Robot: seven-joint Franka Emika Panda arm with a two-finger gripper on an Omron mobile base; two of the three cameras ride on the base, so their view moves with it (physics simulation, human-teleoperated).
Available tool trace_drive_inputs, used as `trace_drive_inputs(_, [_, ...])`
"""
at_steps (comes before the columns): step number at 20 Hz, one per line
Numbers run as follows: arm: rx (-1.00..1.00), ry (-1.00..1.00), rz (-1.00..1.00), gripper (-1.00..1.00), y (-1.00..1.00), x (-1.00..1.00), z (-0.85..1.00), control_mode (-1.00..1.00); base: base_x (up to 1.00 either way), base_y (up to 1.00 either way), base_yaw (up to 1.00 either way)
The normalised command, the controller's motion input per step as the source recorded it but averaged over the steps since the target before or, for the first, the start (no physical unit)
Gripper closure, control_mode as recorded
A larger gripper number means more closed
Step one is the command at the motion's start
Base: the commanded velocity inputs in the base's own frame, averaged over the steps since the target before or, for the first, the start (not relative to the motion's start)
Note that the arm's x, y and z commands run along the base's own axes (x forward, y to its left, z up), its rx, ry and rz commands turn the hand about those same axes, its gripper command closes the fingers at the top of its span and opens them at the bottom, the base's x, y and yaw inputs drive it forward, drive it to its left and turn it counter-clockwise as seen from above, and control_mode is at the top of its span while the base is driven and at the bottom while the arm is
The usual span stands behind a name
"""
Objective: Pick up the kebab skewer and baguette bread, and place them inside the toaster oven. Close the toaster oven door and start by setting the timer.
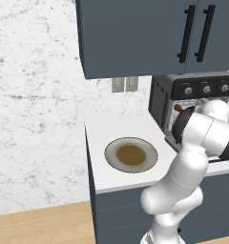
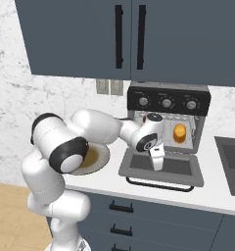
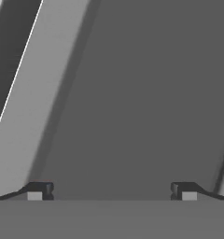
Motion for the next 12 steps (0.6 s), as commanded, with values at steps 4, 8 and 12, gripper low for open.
trace_drive_inputs(4, [0.0, -0.06, -0.02, -1.0, 0.0, 0.34, 0.0, -1.0, 0.0, 0.0, 0.0])
trace_drive_inputs(8, [0.0, -0.11, 0.0, -1.0, 0.0, 0.39, 0.0, -1.0, 0.0, 0.0, 0.0])
trace_drive_inputs(12, [0.0, -0.09, 0.0, -1.0, 0.0, 0.42, 0.0, -1.0, 0.0, 0.0, 0.0])
